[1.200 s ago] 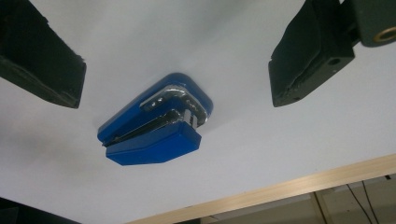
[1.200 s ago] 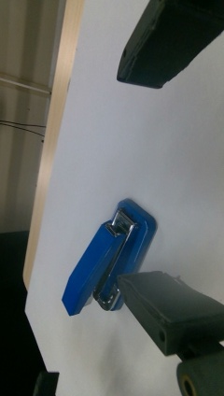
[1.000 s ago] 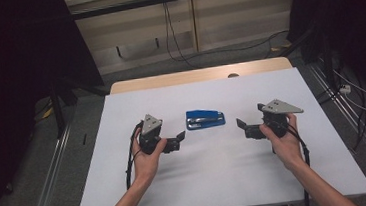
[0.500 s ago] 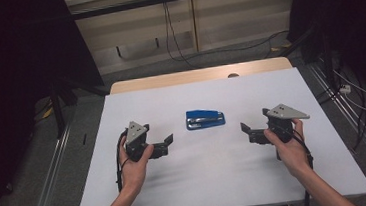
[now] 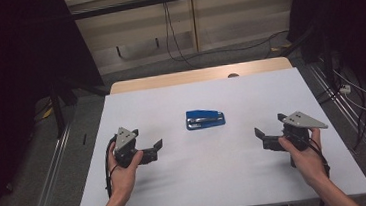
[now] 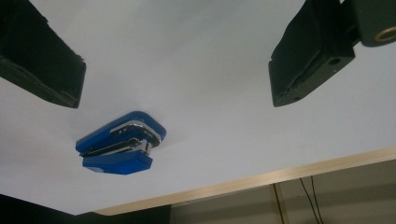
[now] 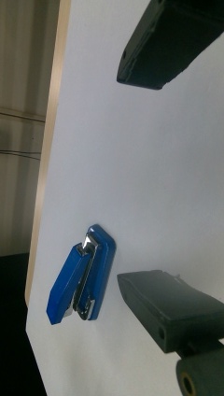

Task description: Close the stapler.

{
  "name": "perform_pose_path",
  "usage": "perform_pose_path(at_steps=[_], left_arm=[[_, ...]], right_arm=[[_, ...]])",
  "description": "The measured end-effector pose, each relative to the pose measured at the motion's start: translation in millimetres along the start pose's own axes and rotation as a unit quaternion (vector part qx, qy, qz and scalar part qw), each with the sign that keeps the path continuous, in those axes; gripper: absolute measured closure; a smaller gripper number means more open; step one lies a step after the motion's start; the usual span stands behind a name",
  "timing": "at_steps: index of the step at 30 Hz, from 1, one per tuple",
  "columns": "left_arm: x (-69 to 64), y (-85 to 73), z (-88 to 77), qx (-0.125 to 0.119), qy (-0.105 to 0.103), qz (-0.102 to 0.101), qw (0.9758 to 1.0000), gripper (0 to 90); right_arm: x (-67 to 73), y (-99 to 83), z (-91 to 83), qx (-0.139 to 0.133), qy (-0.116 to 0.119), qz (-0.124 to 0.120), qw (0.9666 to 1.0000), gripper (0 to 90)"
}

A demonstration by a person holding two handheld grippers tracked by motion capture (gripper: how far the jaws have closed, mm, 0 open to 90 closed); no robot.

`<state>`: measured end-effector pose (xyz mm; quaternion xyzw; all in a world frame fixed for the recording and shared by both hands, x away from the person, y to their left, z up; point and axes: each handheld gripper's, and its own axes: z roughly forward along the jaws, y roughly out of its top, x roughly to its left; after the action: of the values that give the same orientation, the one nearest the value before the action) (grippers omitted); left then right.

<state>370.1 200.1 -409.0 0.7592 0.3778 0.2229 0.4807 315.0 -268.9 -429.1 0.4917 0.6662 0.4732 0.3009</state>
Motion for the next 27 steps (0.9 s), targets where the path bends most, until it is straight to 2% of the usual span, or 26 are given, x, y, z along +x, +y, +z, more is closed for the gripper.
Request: perform_pose_path(at_steps=[3, 10, 15, 19, 24, 27], left_arm=[[2.2, -3.7, -7.5, -0.001, 0.014, 0.001, 0.9999, 4.1], [4.5, -13.7, -23.1, -0.005, 0.009, -0.003, 0.9999, 4.1], [2.7, -20.3, -33.5, 0.003, 0.004, 0.004, 1.0000, 4.2], [-1.0, -26.5, -40.3, 0.009, 0.007, 0.017, 0.9998, 4.1], [-0.8, -35.6, -45.4, 0.006, 0.017, 0.007, 0.9998, 4.1], [3.2, -40.0, -48.6, 0.004, 0.022, -0.016, 0.9996, 4.2]], right_arm=[[-2.4, -3.2, -6.8, -0.003, -0.007, 0.002, 1.0000, 4.4], [-3.9, -9.2, -19.8, 0.005, -0.015, 0.010, 0.9998, 3.6], [-5.0, -11.8, -27.0, 0.007, -0.027, 0.009, 0.9996, 3.3], [-6.4, -17.9, -36.2, 0.007, -0.030, 0.008, 0.9995, 2.5], [-7.1, -23.1, -41.3, 0.004, -0.041, 0.007, 0.9991, 2.5], [-4.5, -25.5, -44.5, 0.000, -0.040, 0.007, 0.9992, 2.5]])
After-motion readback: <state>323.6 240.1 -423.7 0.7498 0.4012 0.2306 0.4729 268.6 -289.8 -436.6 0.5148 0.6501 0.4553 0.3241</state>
